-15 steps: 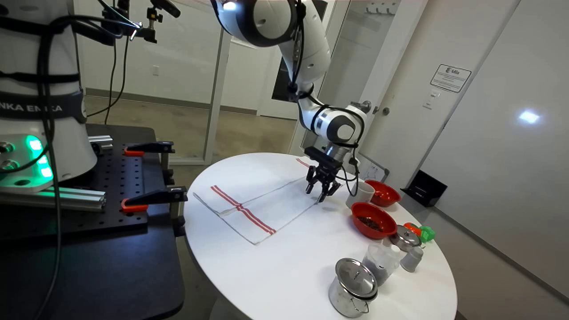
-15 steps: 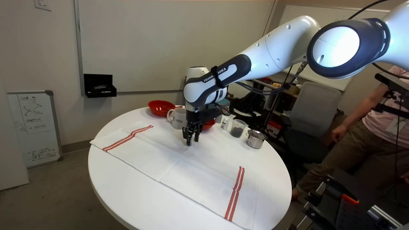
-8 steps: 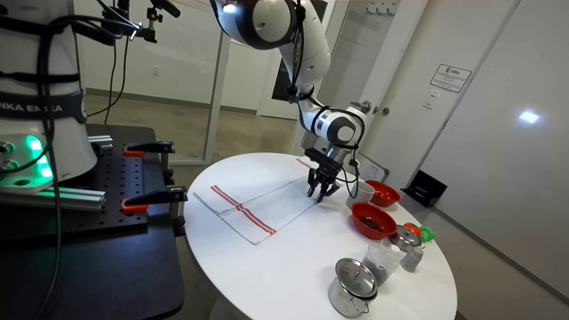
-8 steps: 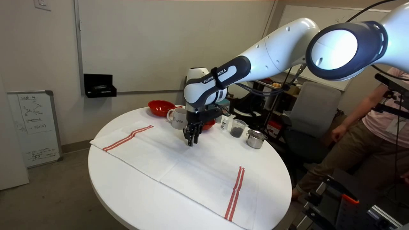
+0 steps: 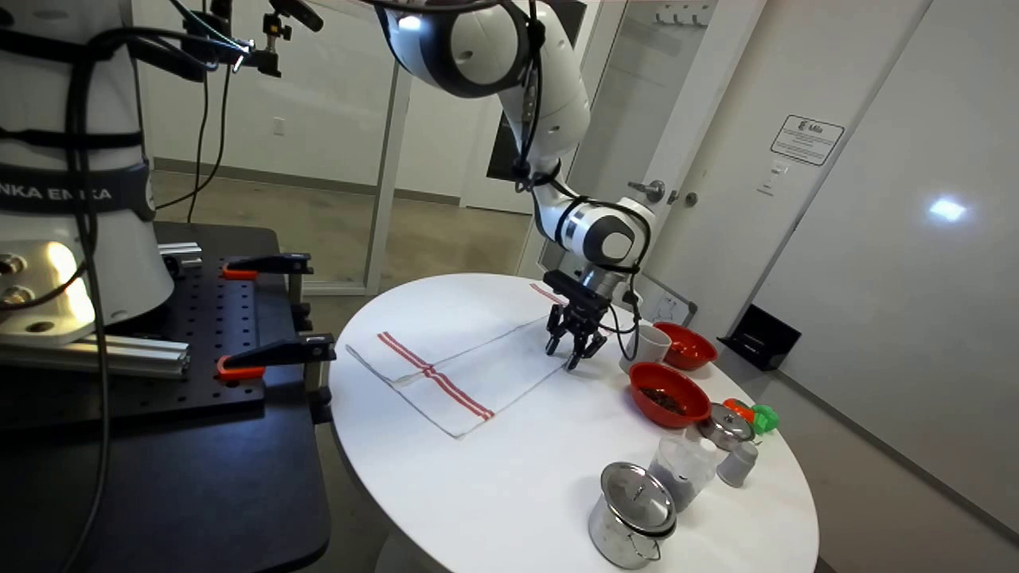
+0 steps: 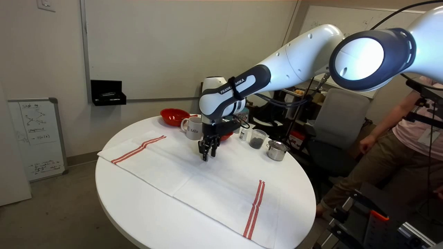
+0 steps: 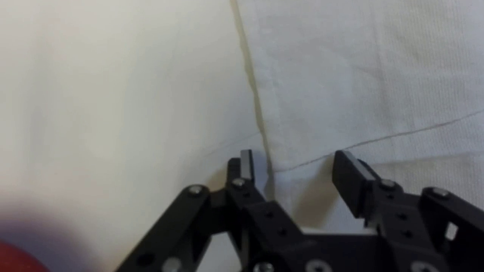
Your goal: Fold up the white towel on the table.
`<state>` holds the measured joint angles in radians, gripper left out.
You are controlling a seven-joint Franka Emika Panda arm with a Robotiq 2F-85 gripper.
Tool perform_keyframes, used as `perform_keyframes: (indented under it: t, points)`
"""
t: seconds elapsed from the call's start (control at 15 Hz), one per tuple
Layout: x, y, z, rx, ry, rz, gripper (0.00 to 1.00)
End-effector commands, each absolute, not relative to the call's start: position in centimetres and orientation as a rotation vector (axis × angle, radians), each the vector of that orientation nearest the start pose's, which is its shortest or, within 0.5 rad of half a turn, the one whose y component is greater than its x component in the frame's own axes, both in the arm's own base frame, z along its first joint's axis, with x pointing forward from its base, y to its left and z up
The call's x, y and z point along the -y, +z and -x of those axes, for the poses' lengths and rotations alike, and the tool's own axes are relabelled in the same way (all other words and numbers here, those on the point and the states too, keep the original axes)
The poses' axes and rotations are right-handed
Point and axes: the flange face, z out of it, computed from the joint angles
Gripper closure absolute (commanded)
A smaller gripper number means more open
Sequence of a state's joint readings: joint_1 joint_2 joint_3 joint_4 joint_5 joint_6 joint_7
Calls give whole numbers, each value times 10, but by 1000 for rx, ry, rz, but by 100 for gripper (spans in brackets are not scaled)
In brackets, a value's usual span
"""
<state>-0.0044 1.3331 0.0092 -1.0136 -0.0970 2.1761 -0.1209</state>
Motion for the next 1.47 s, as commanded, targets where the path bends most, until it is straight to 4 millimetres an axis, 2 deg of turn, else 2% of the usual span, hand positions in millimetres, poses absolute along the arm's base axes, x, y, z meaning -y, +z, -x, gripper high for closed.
perform_keyframes:
  t: [0.0,0.07,0.27,0.6,1.07,1.2,1.4]
  points:
    - [1,0,-734,280,268,3153,73]
    - [1,2,-735,280,262,3154,81]
    - [0,7,-737,280,244,3150,100]
    - [4,20,-742,259,212,3143,100]
    - [35,82,-759,179,78,3174,100]
    - [37,100,-763,183,47,3184,100]
    - [21,121,-767,231,26,3192,100]
